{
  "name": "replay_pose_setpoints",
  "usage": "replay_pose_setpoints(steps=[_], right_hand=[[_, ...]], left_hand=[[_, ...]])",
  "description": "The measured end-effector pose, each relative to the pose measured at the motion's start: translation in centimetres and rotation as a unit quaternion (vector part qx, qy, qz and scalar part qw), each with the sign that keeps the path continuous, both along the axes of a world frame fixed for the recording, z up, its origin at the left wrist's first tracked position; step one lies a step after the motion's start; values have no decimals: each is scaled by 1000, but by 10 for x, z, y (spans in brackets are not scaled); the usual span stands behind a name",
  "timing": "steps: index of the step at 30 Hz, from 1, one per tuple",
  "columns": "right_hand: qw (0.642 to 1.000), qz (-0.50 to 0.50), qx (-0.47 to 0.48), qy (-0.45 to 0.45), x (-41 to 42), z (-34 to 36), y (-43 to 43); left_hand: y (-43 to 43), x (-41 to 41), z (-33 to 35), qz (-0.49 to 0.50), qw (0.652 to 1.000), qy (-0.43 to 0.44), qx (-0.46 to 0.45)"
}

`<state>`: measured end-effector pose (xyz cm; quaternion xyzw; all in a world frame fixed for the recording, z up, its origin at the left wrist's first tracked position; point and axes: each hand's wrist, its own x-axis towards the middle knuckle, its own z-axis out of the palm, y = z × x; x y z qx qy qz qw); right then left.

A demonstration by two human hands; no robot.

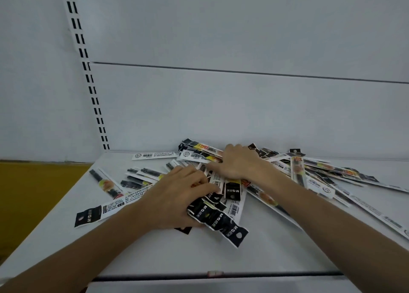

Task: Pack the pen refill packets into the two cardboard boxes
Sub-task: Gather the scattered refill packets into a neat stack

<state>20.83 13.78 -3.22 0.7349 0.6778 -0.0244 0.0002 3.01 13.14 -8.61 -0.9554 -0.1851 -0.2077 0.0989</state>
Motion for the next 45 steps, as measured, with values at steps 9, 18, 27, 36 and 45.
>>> replay_pose_setpoints(steps=[9, 18, 27, 36, 45], right_hand=[[981, -18, 7, 191, 7, 9, 12], [980, 119, 33, 158, 8, 19, -4], [982, 154, -98, 38, -40, 10, -32], [975, 219, -11, -21, -30, 5, -25], [972, 232, 27, -24, -18, 1, -38]], left_hand=[[-6, 4, 13, -44, 998, -37, -31], [9, -96, 25, 112, 993, 36, -19], [40, -85, 14, 149, 986, 45, -53], [44, -66, 27, 118, 980, -16, -161], [14, -108, 6, 188, 953, -3, -238]])
